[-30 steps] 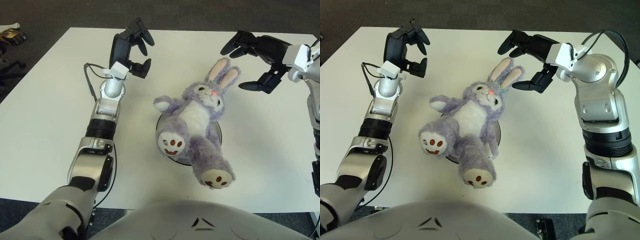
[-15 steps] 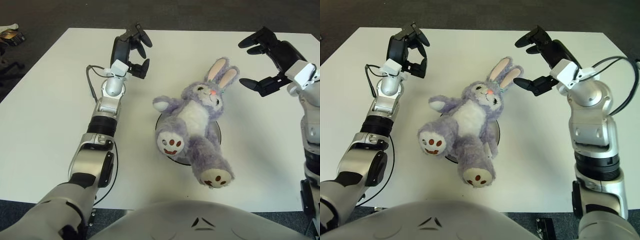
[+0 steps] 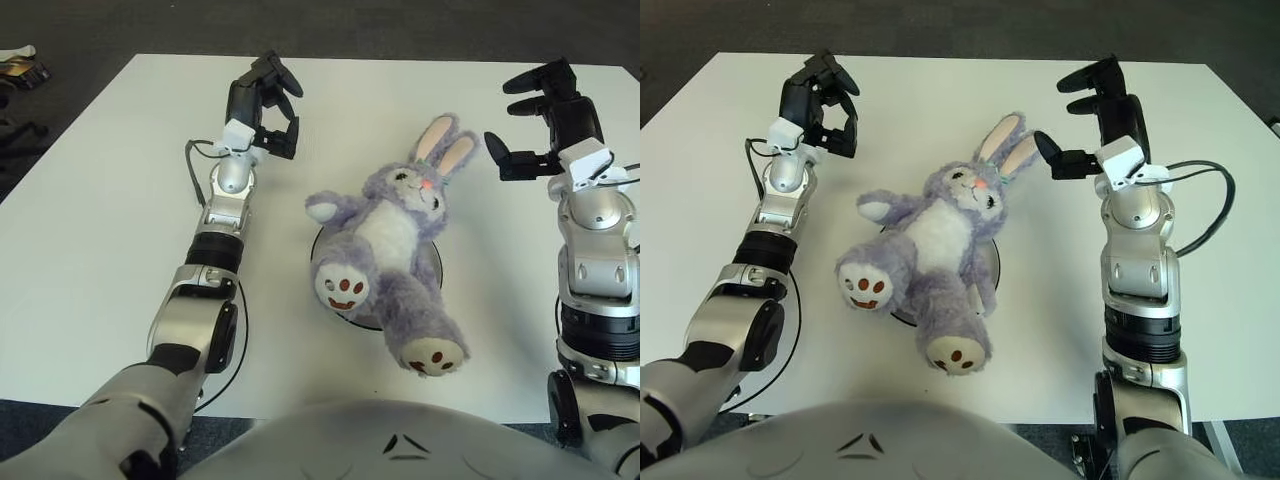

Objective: Put the doll into the plate.

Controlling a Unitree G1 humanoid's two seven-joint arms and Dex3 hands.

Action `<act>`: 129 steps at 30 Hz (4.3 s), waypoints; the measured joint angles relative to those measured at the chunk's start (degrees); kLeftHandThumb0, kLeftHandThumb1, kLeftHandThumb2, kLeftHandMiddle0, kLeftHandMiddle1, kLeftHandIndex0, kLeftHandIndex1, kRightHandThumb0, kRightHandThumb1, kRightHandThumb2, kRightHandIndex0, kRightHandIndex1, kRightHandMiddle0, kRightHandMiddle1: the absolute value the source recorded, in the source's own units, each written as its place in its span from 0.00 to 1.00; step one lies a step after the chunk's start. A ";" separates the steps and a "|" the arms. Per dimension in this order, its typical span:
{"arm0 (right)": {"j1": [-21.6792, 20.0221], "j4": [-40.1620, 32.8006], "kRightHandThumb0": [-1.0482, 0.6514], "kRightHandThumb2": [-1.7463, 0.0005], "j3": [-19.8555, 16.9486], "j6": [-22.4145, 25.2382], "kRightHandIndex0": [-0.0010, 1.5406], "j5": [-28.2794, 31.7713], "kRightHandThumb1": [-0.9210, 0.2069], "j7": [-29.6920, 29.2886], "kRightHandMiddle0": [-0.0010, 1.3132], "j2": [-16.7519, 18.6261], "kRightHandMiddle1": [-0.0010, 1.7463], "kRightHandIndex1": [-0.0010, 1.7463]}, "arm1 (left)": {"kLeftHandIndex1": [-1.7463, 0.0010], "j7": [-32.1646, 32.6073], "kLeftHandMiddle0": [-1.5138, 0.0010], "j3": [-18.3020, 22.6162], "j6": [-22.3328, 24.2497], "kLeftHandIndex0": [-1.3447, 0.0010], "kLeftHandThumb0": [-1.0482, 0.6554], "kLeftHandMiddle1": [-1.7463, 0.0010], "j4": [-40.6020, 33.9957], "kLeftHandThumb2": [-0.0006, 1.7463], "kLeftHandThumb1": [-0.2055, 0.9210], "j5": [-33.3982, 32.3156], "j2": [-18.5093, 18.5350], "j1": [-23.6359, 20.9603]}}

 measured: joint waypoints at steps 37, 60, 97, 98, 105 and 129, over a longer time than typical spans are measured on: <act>1.84 24.84 0.61 0.19 -6.02 -31.25 0.44 16.78 0.66 -5.92 0.50 10.01 1.00 0.87 | 0.10 -6.55 0.40 4.04 6.77 0.41 0.61 0.00 0.20 0.99 0.10 -9.20 -2.50 5.25; 9.90 8.50 0.61 0.07 -4.35 -10.29 0.54 19.85 0.79 -8.21 0.48 14.83 1.00 0.95 | 0.03 -6.59 0.40 4.81 6.68 0.48 0.61 0.00 -4.38 1.00 0.12 -11.17 -6.66 11.50; 11.79 4.77 0.61 0.00 -5.16 -0.96 0.58 21.06 0.91 -11.35 0.60 18.97 0.92 1.00 | 0.02 -9.33 0.40 5.76 1.37 0.48 0.61 0.00 -0.78 1.00 0.12 -11.70 -7.02 12.90; 11.79 4.64 0.61 0.00 -5.16 -0.47 0.58 21.12 0.91 -11.37 0.60 19.01 0.92 1.00 | 0.02 -9.48 0.40 5.76 1.34 0.48 0.61 0.00 -0.60 1.00 0.12 -11.70 -7.01 12.82; 11.79 4.44 0.61 0.00 -5.17 1.99 0.58 21.33 0.91 -11.62 0.60 19.28 0.92 1.00 | 0.04 -9.80 0.40 5.76 1.32 0.47 0.61 0.00 0.02 1.00 0.11 -11.70 -6.98 12.56; 10.63 11.00 0.61 0.00 -6.06 -3.60 0.59 21.58 0.92 -9.83 0.62 19.23 0.90 1.00 | 0.03 -10.72 0.40 5.37 0.92 0.48 0.61 0.00 -0.08 1.00 0.12 -11.13 -7.06 12.65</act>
